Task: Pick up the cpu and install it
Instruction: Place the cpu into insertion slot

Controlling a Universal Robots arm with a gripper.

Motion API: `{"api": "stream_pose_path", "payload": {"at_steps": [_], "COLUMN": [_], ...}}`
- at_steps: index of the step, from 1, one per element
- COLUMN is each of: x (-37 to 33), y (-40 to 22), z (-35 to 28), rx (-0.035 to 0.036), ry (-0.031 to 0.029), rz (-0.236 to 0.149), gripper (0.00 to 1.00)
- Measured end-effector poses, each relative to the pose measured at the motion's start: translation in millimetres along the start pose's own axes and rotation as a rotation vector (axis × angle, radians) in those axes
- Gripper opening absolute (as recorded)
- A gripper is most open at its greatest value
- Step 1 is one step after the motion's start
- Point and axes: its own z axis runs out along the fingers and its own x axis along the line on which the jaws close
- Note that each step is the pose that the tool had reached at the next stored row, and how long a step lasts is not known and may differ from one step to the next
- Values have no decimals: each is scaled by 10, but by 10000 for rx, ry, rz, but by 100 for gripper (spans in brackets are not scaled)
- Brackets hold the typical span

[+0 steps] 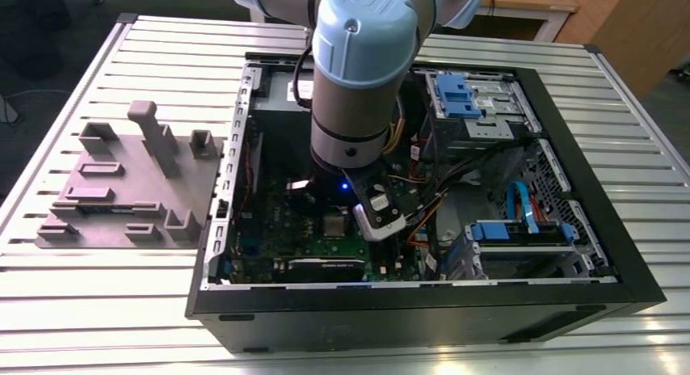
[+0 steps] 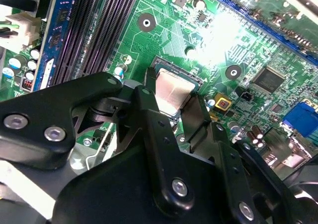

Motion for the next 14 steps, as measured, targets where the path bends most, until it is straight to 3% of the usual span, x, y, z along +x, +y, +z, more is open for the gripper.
{"api": "stream_pose_path", "payload": {"at_steps": [8, 9, 14], "x": [0, 0, 0], "y": [0, 0, 0], "z": [2, 2, -11], "rx": [0, 0, 0], "ry": [-1, -1, 0], "rz": [1, 0, 0], "gripper": [47, 54, 54]}}
